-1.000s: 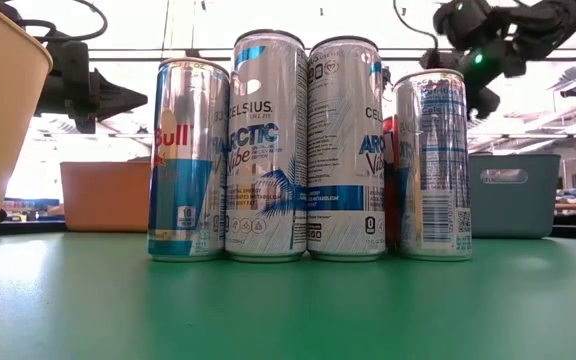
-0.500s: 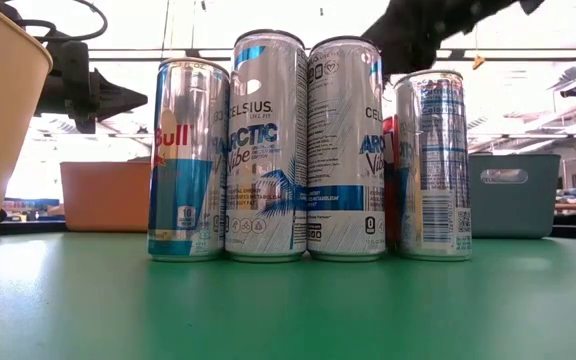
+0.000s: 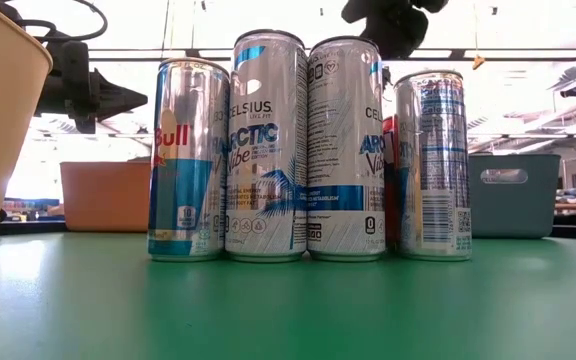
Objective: Sort soda cans
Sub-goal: Put the white-blue soda can into the blue bin
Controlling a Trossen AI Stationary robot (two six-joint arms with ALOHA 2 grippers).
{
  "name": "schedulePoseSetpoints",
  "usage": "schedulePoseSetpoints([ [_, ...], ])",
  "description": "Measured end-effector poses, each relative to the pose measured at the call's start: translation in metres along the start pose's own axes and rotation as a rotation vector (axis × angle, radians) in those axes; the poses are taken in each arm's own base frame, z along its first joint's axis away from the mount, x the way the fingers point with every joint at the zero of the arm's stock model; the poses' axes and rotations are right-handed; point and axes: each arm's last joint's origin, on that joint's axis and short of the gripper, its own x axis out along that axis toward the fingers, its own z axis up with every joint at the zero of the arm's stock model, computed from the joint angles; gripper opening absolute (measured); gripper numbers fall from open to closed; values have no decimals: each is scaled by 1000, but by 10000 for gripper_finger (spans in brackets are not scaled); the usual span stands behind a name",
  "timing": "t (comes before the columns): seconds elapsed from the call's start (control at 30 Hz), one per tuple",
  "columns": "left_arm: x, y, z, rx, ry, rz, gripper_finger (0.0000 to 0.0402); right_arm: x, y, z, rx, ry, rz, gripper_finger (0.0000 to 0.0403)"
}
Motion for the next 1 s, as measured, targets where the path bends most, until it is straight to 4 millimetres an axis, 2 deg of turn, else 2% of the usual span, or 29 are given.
schedulePoseSetpoints([
  [0.23, 0, 0, 0, 0, 0, 0, 11, 18, 24, 14, -73, 139, -25, 351],
  [0.4, 0, 0, 0, 0, 0, 0, 11, 36, 29, 11, -88, 256, -16, 351],
  [0.53, 0, 0, 0, 0, 0, 0, 11, 46, 31, 9, -111, 280, -21, 345],
  [0.67, 0, 0, 0, 0, 0, 0, 11, 45, 31, 12, -110, 265, -16, 313],
  [0.8, 0, 0, 0, 0, 0, 0, 11, 41, 31, 14, -104, 255, -12, 246],
  [1.0, 0, 0, 0, 0, 0, 0, 11, 40, 31, 14, -112, 267, 9, 245],
])
